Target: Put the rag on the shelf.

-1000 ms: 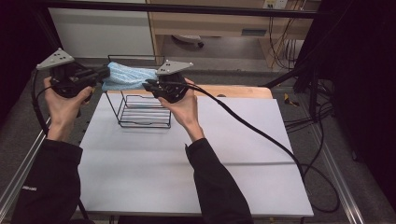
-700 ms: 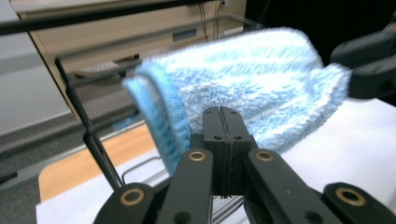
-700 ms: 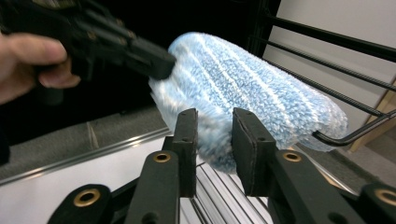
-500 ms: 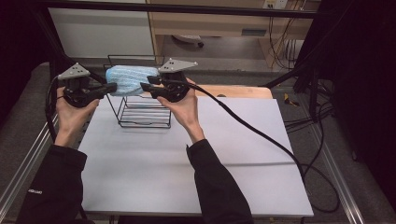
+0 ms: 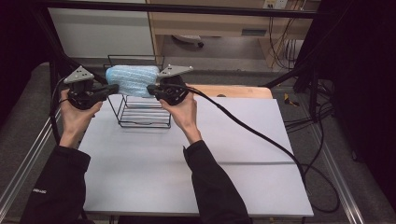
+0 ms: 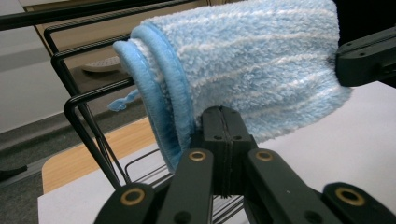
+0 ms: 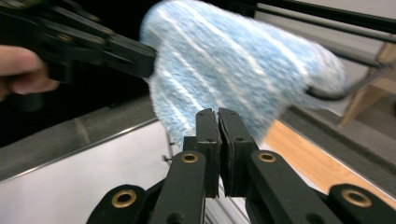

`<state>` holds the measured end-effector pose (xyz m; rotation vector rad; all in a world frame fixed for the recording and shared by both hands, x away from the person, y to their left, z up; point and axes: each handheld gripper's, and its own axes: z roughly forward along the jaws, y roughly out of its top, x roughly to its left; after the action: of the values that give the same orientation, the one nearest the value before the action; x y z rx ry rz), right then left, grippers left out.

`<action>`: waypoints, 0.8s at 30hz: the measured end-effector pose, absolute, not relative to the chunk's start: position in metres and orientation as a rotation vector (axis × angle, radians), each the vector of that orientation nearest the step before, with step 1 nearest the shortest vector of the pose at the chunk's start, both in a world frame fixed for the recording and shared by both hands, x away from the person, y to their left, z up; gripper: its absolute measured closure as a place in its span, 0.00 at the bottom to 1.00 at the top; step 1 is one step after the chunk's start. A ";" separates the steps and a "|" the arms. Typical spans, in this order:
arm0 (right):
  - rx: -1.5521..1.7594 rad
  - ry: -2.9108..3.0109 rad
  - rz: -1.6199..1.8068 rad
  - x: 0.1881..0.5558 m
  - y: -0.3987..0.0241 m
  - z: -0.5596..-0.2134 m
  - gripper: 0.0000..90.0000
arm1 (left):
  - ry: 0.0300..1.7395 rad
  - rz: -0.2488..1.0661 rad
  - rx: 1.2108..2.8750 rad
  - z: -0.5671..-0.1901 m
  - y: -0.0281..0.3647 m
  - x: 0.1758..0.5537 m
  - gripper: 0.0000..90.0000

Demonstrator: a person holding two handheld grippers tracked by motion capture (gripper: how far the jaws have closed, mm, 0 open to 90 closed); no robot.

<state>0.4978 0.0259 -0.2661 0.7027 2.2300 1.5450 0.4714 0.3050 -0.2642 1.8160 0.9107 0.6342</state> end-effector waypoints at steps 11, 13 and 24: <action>0.675 2.170 1.520 0.503 0.030 -0.276 0.91 | 0.917 0.628 1.767 -0.271 0.306 0.476 1.00; 0.676 2.168 1.519 0.504 0.030 -0.276 0.89 | 0.919 0.632 1.767 -0.271 0.305 0.476 1.00; 0.671 2.176 1.491 0.505 0.028 -0.276 0.82 | 0.921 0.633 1.762 -0.270 0.306 0.474 0.98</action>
<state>0.5053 0.0275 -0.2762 0.6707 2.1757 1.4913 0.4742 0.3055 -0.2700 1.7624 0.9214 0.6327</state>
